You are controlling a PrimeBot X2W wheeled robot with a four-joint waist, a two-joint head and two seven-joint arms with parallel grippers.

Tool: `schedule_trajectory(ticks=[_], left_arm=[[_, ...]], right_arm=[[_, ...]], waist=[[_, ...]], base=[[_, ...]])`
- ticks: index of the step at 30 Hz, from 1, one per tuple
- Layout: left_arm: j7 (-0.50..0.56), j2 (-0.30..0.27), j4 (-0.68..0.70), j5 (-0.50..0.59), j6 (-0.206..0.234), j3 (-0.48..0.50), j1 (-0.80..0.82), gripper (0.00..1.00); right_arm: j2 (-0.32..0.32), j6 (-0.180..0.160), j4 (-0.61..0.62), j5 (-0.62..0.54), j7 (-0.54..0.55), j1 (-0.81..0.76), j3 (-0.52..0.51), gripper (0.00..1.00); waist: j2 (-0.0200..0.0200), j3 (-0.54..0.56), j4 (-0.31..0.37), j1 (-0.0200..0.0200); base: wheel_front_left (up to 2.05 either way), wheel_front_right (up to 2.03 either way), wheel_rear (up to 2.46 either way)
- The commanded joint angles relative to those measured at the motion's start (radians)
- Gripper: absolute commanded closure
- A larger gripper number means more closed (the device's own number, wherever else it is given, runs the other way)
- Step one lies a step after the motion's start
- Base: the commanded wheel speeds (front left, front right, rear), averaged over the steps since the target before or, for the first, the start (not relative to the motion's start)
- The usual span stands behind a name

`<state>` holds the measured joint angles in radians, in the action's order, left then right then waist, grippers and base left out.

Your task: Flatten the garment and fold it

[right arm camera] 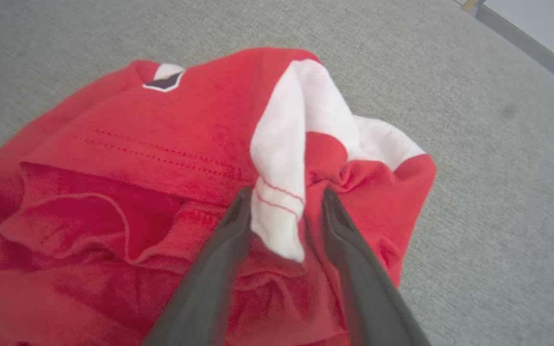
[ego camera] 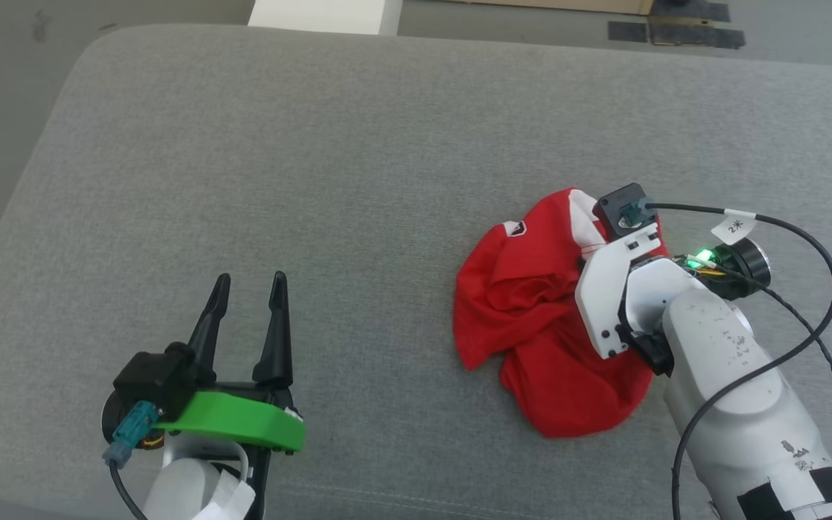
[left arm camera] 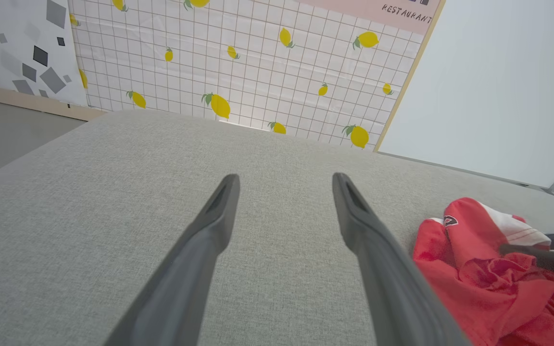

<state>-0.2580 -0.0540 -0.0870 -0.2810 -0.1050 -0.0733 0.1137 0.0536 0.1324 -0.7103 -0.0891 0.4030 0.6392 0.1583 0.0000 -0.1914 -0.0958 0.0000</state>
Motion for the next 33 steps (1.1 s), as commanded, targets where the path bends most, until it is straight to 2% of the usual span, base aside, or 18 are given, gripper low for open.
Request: schedule_trajectory(ticks=[1,10,13,14,18,20,23,26,30,31,32,33], left_arm=[[-0.004,0.003,-0.001,-0.004,-0.002,0.002,0.015,0.00],[-0.004,0.004,-0.017,-0.002,0.000,-0.001,-0.006,0.00],[-0.004,0.004,-0.022,-0.001,-0.001,-0.007,-0.009,0.00],[-0.004,0.004,-0.028,0.000,-0.002,-0.012,-0.013,0.00],[-0.004,0.004,-0.030,-0.001,-0.003,-0.012,-0.020,0.00],[-0.004,0.004,-0.028,-0.001,-0.003,-0.010,-0.023,0.00],[-0.004,0.004,-0.026,0.000,-0.003,-0.005,-0.030,0.00],[-0.004,0.004,-0.024,0.000,-0.001,-0.002,-0.032,0.00],[-0.004,0.004,-0.021,-0.001,0.000,-0.001,-0.029,0.00],[-0.004,0.004,-0.021,-0.001,0.001,0.000,-0.028,0.00],[-0.004,0.004,-0.021,-0.001,0.001,0.000,-0.027,0.00],[-0.004,0.004,-0.021,-0.001,0.001,0.001,-0.026,0.00]], right_arm=[[0.000,-0.002,-0.008,0.006,-0.015,0.019,0.002,1.00],[-0.003,-0.002,0.039,0.077,-0.139,0.063,0.102,1.00],[-0.003,-0.002,0.091,0.161,-0.198,0.088,0.176,1.00],[-0.003,-0.002,0.157,0.267,-0.272,0.115,0.253,1.00],[-0.003,-0.002,0.203,0.384,-0.310,0.114,0.299,1.00],[0.000,-0.002,0.200,0.409,-0.300,0.096,0.293,1.00],[0.044,-0.002,0.172,0.407,-0.264,0.054,0.263,1.00],[0.114,-0.002,0.111,0.359,-0.197,-0.003,0.209,1.00],[0.172,-0.002,0.042,0.274,-0.109,-0.084,0.098,1.00],[0.177,-0.002,0.033,0.255,-0.087,-0.104,0.068,0.84],[0.180,-0.002,0.032,0.231,-0.066,-0.128,0.030,0.56],[0.181,-0.002,0.039,0.210,-0.058,-0.148,-0.005,0.00]], waist=[[0.0000,-0.009,-0.017,0.0000],[0.0000,0.042,-0.010,0.0000],[0.0000,0.057,-0.007,0.0000],[0.0000,0.072,-0.005,0.0000],[0.0000,0.086,-0.004,0.0000],[0.0000,0.090,-0.003,0.0000],[0.0000,0.092,-0.001,0.0000],[0.0000,0.088,0.002,0.0000],[0.0000,0.080,0.009,0.0000],[0.0000,0.080,0.012,0.0000],[0.0000,0.080,0.014,0.0000],[0.0000,0.080,0.017,0.0000]], base=[[0.00,0.00,0.00],[0.00,0.00,0.00],[0.00,0.00,0.00],[0.00,0.00,0.00],[0.00,0.00,0.00],[0.00,0.00,0.00],[0.00,0.00,0.00],[0.00,0.00,0.00],[0.00,0.00,0.00],[0.00,0.00,0.00],[0.00,0.00,0.00],[0.00,0.00,0.00]])
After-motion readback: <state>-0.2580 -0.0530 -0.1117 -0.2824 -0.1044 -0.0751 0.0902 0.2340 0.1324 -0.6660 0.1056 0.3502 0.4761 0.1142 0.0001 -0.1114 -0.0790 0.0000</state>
